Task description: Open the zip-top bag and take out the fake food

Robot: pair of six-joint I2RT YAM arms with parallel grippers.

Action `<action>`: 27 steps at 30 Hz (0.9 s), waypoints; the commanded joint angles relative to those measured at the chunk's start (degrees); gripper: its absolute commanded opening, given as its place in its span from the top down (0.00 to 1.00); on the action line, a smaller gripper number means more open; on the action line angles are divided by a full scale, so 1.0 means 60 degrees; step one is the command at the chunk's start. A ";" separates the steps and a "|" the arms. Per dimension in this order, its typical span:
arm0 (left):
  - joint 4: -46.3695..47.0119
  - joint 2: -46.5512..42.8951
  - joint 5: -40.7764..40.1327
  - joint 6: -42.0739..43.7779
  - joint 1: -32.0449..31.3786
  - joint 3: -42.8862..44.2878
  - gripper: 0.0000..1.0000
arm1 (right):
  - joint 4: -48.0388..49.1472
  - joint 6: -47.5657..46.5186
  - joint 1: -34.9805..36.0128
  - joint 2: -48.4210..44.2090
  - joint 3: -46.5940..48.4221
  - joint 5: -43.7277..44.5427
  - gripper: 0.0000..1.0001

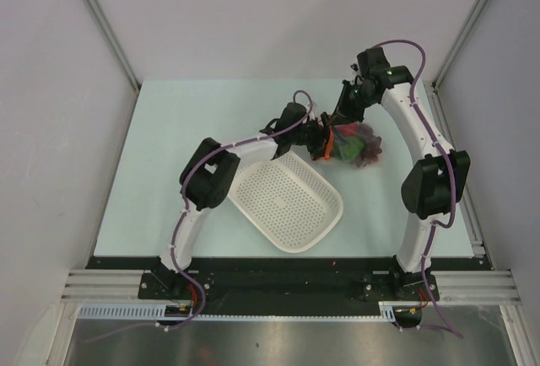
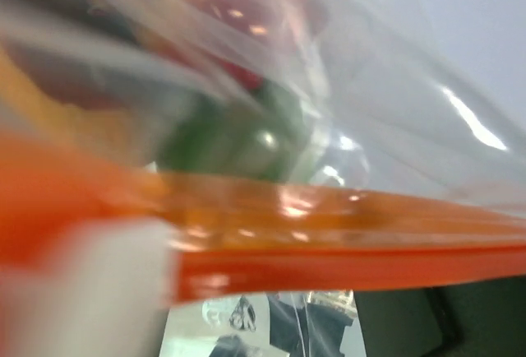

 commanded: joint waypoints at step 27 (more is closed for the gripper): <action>-0.0157 -0.0280 -0.0038 0.0697 -0.0022 0.0980 1.00 | 0.0566 -0.0193 -0.0704 -0.0838 -0.1114 0.0104 1.00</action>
